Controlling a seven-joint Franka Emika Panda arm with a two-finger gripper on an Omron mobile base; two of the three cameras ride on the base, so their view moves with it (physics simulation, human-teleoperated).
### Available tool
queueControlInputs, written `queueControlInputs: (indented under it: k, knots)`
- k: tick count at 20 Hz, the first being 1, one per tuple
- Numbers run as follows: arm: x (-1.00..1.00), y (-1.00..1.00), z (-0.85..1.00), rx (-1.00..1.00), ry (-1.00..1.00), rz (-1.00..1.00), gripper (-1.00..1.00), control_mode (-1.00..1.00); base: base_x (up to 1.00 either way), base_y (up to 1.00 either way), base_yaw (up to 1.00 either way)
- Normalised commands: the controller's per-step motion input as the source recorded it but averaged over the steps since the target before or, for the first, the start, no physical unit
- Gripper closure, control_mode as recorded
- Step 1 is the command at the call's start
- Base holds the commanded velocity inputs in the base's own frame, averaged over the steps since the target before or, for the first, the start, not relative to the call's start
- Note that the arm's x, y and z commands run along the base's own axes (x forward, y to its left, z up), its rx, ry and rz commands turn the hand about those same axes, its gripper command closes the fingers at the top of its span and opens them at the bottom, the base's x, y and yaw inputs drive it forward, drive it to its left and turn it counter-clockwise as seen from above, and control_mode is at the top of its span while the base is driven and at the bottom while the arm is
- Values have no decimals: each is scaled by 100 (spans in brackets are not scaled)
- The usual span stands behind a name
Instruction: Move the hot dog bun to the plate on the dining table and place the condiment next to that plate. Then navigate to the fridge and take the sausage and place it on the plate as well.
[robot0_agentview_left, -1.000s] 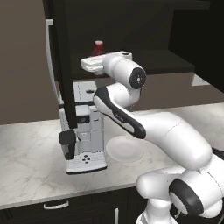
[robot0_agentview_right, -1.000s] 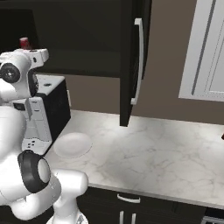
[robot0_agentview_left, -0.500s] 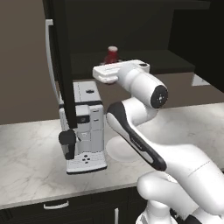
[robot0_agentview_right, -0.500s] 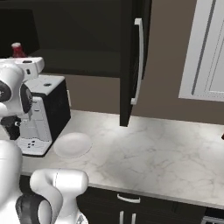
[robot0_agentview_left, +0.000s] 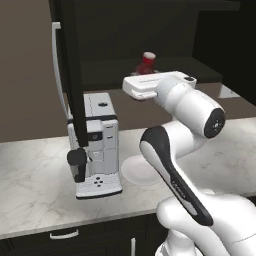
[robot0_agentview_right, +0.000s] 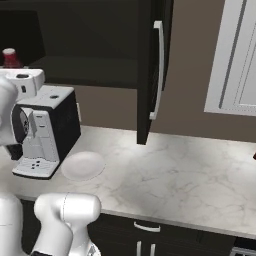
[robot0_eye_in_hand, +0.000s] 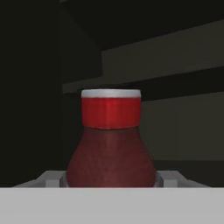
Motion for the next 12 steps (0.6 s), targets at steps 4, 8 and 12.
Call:
queueControlInputs:
  k: [4,8,12]
  knots:
    - [-76,-22,23,5,1,0,100,-100,0,0,0]
    - [-70,-20,21,3,1,0,100,-100,0,0,0]
    - [-60,-23,16,2,2,0,100,-100,0,0,0]
